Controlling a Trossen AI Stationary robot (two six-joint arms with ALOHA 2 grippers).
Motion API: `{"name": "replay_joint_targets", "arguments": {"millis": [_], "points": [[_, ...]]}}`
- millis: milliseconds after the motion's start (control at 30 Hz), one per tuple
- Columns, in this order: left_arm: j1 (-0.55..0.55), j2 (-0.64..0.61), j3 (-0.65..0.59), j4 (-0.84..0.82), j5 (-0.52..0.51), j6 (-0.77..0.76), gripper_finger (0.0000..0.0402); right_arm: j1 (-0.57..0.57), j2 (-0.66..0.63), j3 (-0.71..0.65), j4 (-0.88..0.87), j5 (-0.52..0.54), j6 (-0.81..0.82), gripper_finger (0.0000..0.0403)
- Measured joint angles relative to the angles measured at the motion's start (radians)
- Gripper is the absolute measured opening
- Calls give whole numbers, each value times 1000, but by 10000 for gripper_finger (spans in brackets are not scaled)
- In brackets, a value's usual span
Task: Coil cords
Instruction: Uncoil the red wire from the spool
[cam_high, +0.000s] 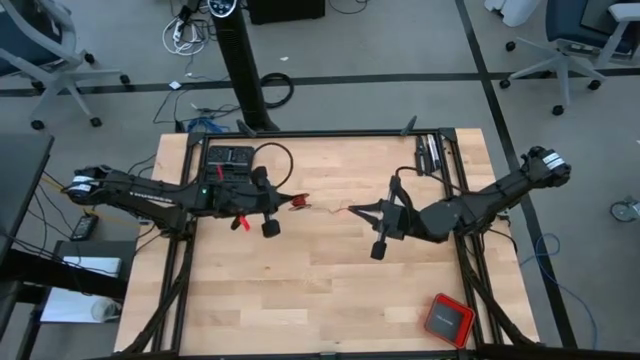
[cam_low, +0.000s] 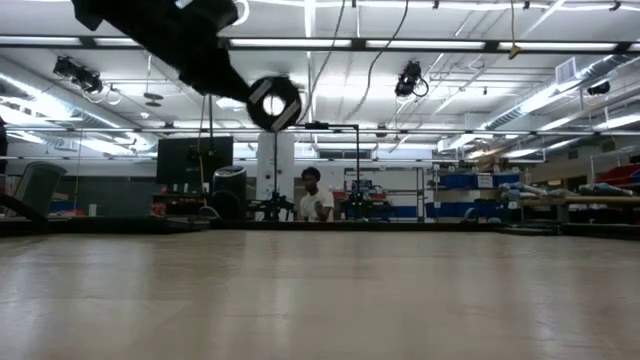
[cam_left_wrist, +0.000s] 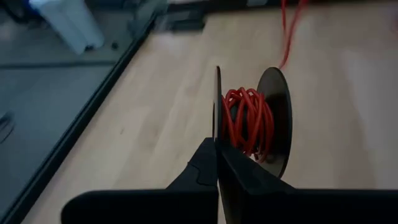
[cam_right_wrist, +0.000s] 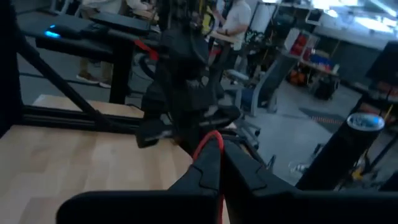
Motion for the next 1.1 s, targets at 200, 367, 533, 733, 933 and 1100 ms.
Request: {"name": "replay_joint_targets", "arguments": {"millis": [200,367,533,733,933,1100], "points": [[28,0,0,-89,-102,11,1,35,-1,0,26,-31,-93,4],[31,0,0,-82,-191,17,1,26,5,0,-5,-162,-104,3],[31,0,0,-68,-288,-1,1,-21,6,0,-50,-297,-22,4],[31,0,0,9,-553,-49,1,-147,98,0,-58,-577,109,4],[27,0,0,134,-636,-33,1,-208,275,0,-72,-677,300,15],[10,-2,0,252,-557,24,1,-219,400,0,-138,-660,400,38]]}}
